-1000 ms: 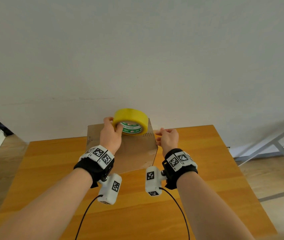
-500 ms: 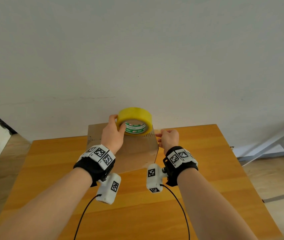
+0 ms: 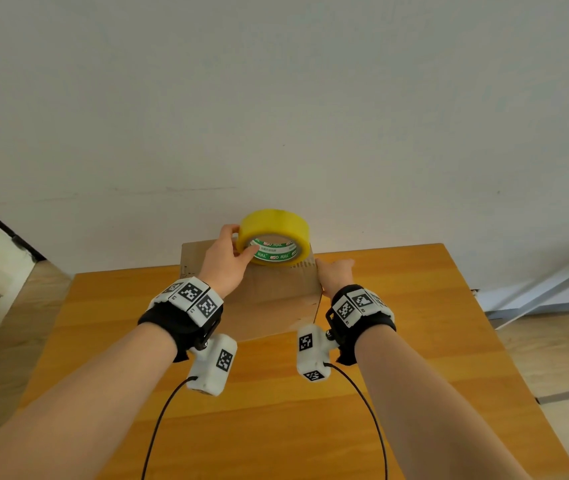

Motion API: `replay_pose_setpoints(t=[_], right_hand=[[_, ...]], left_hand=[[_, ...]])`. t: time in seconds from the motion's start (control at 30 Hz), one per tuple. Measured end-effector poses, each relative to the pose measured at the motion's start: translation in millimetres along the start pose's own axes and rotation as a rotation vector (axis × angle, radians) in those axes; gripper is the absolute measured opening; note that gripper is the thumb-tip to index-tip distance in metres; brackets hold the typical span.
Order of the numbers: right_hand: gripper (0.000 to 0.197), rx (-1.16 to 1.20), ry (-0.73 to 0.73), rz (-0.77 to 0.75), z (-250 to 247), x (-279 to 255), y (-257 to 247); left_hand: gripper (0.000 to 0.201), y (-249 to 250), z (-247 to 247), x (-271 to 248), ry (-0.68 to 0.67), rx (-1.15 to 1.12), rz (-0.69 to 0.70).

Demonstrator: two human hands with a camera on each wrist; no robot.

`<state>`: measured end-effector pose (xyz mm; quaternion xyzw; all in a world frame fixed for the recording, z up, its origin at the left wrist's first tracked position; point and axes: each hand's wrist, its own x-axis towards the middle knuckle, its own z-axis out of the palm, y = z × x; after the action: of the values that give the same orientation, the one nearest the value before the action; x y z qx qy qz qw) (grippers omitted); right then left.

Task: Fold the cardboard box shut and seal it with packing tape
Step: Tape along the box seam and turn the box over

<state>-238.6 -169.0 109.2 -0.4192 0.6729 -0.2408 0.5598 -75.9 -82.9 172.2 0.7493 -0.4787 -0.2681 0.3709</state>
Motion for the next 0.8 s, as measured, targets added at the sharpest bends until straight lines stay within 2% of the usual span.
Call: replay_pose_setpoints(t=[0.03,0.07,0.17,0.3,0.37,0.47,0.5,0.57,0.63,0.7,0.8], right_hand=[[0.051,-0.001,0.001,-0.005,-1.8,-2.2,-0.4],[0.054,-0.019,-0.003,-0.047,-3.7,-3.3,-1.2],[0.049,0.043,-0.075,-0.222,-4.9,-11.4,-1.2],[0.092,0.104,-0.310,-0.118,4.6,-5.0,11.8],[0.096,0.090,-0.407,-0.115,0.7,3.3,15.0],[0.098,0.018,-0.525,-0.171,-17.0,-13.1,-1.7],[0.108,-0.047,-0.589,-0.204,-22.8,-15.3,-6.2],[0.127,-0.349,-0.642,-0.323,-29.7,-18.7,-11.8],[0.137,-0.701,-0.600,-0.509,-29.6,-23.1,-16.2],[0.144,-0.917,-0.534,-0.657,-26.0,-23.6,-18.7],[0.151,-1.103,-0.458,-0.724,-25.5,-19.8,-23.9]], left_hand=[[0.045,-0.6,-0.7,0.2,0.002,-0.005,-0.001],[0.045,-1.2,-0.7,0.7,0.004,-0.012,0.000],[0.046,-2.4,-0.1,1.8,0.006,-0.025,-0.004],[0.046,-4.6,-1.0,2.5,0.014,-0.024,-0.008],[0.046,-5.4,-1.0,3.1,0.016,-0.026,-0.006],[0.045,-4.3,-1.7,4.6,0.017,-0.028,-0.006],[0.045,-3.6,-2.2,5.1,0.014,-0.026,-0.007],[0.045,-2.3,-2.9,5.5,0.010,-0.019,-0.008],[0.043,-1.1,-4.6,5.5,0.008,-0.016,-0.008],[0.041,-0.5,-5.5,6.1,0.006,-0.009,-0.005],[0.039,-0.5,-5.9,7.2,0.002,0.010,-0.001]])
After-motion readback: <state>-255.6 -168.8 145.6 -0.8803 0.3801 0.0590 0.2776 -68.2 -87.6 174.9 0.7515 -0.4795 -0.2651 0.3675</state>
